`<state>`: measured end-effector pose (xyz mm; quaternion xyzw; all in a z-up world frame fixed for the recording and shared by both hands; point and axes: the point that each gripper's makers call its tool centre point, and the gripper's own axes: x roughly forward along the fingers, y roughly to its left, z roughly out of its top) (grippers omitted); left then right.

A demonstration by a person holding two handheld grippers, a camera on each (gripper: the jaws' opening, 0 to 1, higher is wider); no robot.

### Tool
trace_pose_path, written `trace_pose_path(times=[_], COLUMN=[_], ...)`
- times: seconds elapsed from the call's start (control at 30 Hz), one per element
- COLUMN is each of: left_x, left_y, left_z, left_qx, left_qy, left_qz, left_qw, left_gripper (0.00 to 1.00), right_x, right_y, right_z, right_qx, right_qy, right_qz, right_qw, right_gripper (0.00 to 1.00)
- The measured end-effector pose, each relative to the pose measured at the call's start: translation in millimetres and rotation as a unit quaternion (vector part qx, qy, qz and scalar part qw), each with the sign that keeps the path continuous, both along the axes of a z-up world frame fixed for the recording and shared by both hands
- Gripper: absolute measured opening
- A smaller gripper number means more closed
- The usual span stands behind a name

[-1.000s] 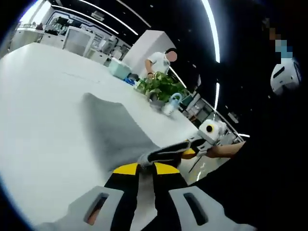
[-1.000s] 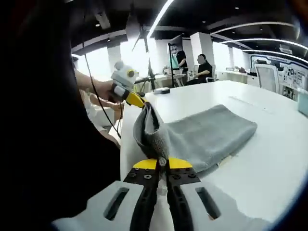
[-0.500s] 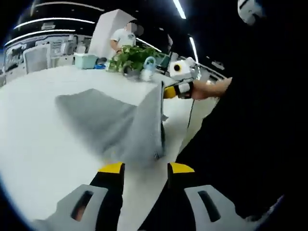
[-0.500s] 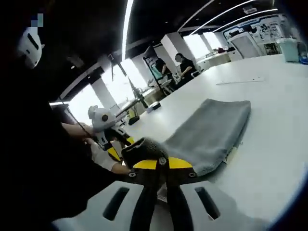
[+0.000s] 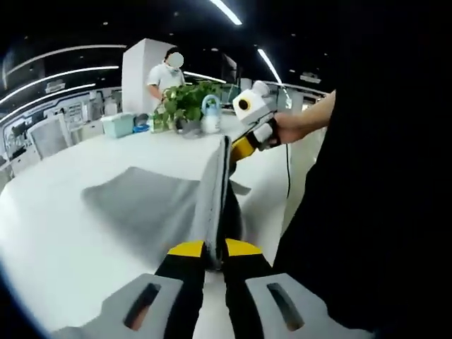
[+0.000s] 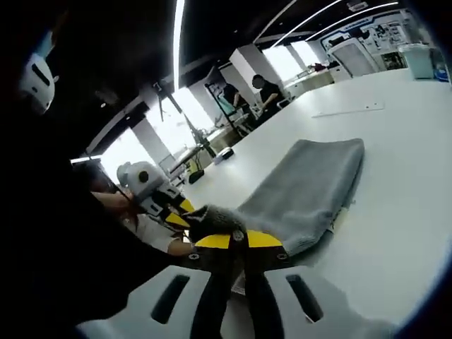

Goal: Fold the towel on the table until its edges align and the towel forms a compact rectangular stack.

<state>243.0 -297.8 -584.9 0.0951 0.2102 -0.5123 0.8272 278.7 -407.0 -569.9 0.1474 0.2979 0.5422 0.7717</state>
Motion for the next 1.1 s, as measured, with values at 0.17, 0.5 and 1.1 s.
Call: trace_pose_path(times=[0.17,0.5,1.1], left_x=[-8.9,-2.5,32.0], left_y=[6,-11,0], left_z=[-4.0,-16.1,43.5], left_qx=[0.015,0.07,-0.048], left_qy=[0.01,-0.075,-0.03], left_qz=[-0.017,-0.008,0.066], left_qw=[0.9997,0.9947,0.9962], left_gripper=[0.23,0.43,0.08], right_x=[4,15,3], right_y=[-2,1,-12], right_z=[1.0,4.3,26.0], right_qx=[0.0,0.034,0.044], right_qy=[0.007,0.054,-0.01], right_qz=[-0.008,-0.047,-0.005], right_qw=[0.9999,0.9969,0.999], right_gripper=[0.02,0.02,0.02])
